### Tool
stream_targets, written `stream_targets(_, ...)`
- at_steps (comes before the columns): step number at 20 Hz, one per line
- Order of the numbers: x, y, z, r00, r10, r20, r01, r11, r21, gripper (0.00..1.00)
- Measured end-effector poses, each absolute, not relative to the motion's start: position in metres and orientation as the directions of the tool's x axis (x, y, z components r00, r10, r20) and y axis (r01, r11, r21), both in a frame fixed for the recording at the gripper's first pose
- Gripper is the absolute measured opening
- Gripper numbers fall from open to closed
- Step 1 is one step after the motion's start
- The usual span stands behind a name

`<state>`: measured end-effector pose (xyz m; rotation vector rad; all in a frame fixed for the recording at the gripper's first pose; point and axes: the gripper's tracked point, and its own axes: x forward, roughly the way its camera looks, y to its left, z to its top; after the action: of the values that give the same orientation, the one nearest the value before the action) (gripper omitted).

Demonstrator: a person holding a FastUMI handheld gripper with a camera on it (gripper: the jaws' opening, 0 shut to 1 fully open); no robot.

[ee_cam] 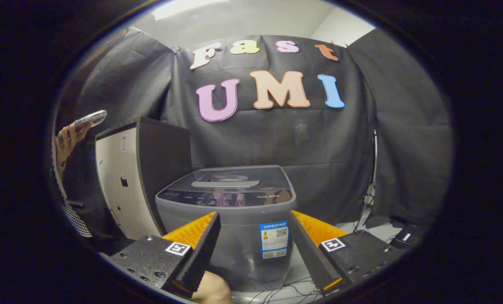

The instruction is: Put the clothes into the washing machine and then close the washing machine lid.

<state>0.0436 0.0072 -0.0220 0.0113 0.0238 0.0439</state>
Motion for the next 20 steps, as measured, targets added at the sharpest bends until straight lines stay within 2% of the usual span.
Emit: stream_targets(20,0.0451,0.0119,-0.0276,0.997,0.061,-0.037,-0.062,0.998,-0.003,0.97)
